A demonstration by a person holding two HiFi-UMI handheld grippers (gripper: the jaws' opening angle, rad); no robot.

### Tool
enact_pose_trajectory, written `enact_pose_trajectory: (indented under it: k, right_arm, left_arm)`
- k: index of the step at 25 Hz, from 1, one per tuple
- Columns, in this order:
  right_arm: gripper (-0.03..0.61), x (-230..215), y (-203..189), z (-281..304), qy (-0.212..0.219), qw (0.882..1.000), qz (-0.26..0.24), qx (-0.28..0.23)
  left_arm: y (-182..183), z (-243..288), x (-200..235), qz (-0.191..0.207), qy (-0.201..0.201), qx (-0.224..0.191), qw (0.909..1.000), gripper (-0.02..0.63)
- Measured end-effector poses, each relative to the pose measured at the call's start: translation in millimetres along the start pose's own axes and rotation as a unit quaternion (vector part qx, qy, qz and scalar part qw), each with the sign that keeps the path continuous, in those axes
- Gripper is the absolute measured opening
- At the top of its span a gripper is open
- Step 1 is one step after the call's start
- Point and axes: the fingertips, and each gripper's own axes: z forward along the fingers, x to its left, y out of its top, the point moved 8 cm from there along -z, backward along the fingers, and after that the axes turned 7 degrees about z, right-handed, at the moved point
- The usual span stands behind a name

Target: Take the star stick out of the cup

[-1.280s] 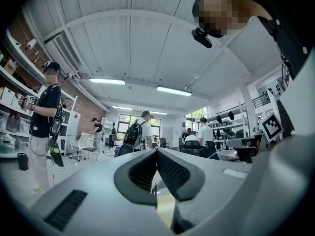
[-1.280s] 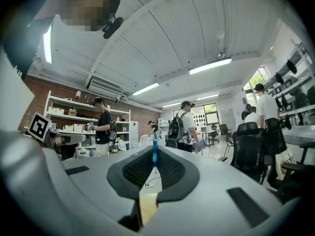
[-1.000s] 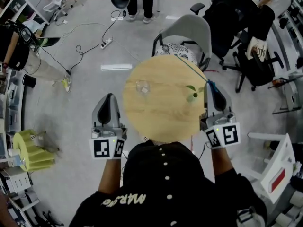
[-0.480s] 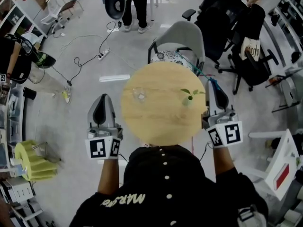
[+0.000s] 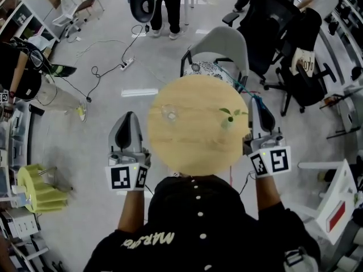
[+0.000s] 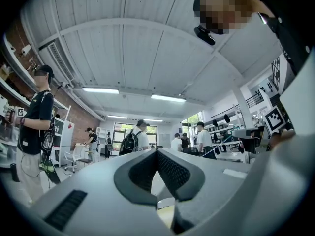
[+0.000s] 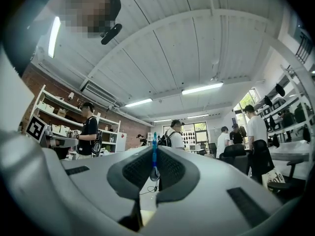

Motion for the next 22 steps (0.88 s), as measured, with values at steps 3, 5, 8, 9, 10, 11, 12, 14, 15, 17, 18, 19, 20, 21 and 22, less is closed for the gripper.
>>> enact_pose_trajectory:
  k: [3, 5, 8, 9, 10, 11, 12, 14, 15, 17, 18, 19, 20, 21, 22]
  right_arm:
    - [0.018, 4, -3, 2, 0.004, 1.000, 0.000, 0.001]
    - [0.018, 5, -6, 4, 0.006, 1.000, 0.001, 0.001]
    - [0.018, 7, -7, 7, 0.005, 1.000, 0.001, 0.003]
    - [0.018, 8, -8, 9, 0.005, 1.000, 0.000, 0.003]
    - [0.018, 9, -8, 11, 0.006, 1.000, 0.000, 0.004]
    - [0.018, 9, -9, 12, 0.007, 1.000, 0.000, 0.004]
    - [0.018, 9, -10, 12, 0.008, 1.000, 0.000, 0.005]
    - [0.018, 9, -11, 13, 0.010, 1.000, -0.001, 0.005]
    - [0.018, 9, -12, 14, 0.011, 1.000, -0.001, 0.005]
    - [0.018, 10, -13, 16, 0.012, 1.000, -0.001, 0.006]
    - [0.018, 10, -14, 16, 0.012, 1.000, -0.001, 0.006]
    - [0.018, 10, -14, 17, 0.013, 1.000, -0.001, 0.006]
    - [0.018, 11, -14, 18, 0.013, 1.000, -0.001, 0.006]
    - [0.018, 11, -15, 18, 0.014, 1.000, -0.001, 0.006]
    - [0.018, 11, -15, 19, 0.015, 1.000, -0.001, 0.006]
  left_arm:
    - [-1, -2, 4, 0.000, 0.003, 0.002, 1.0000, 0.003]
    - [-2, -3, 5, 0.000, 0.005, 0.003, 1.0000, 0.003]
    - [-4, -3, 9, -0.001, 0.007, 0.006, 1.0000, 0.003]
    - [-5, -3, 11, -0.002, 0.007, 0.007, 1.0000, 0.003]
    - [-5, -3, 12, -0.001, 0.008, 0.007, 0.9999, 0.003]
    - [-6, -3, 13, -0.001, 0.009, 0.007, 0.9999, 0.003]
    - [-6, -2, 13, -0.001, 0.010, 0.007, 0.9999, 0.003]
    - [-6, -2, 13, -0.001, 0.011, 0.007, 0.9999, 0.003]
    - [-7, -2, 13, -0.001, 0.012, 0.007, 0.9999, 0.003]
    - [-8, -1, 14, -0.001, 0.012, 0.008, 0.9999, 0.003]
    - [-9, -1, 14, -0.001, 0.012, 0.008, 0.9999, 0.003]
    - [-9, -1, 14, -0.001, 0.013, 0.009, 0.9999, 0.003]
    - [-9, -1, 14, -0.001, 0.013, 0.009, 0.9999, 0.003]
    - [-9, -1, 15, -0.001, 0.013, 0.009, 0.9999, 0.003]
    - [-9, -1, 15, -0.001, 0.013, 0.009, 0.9999, 0.003]
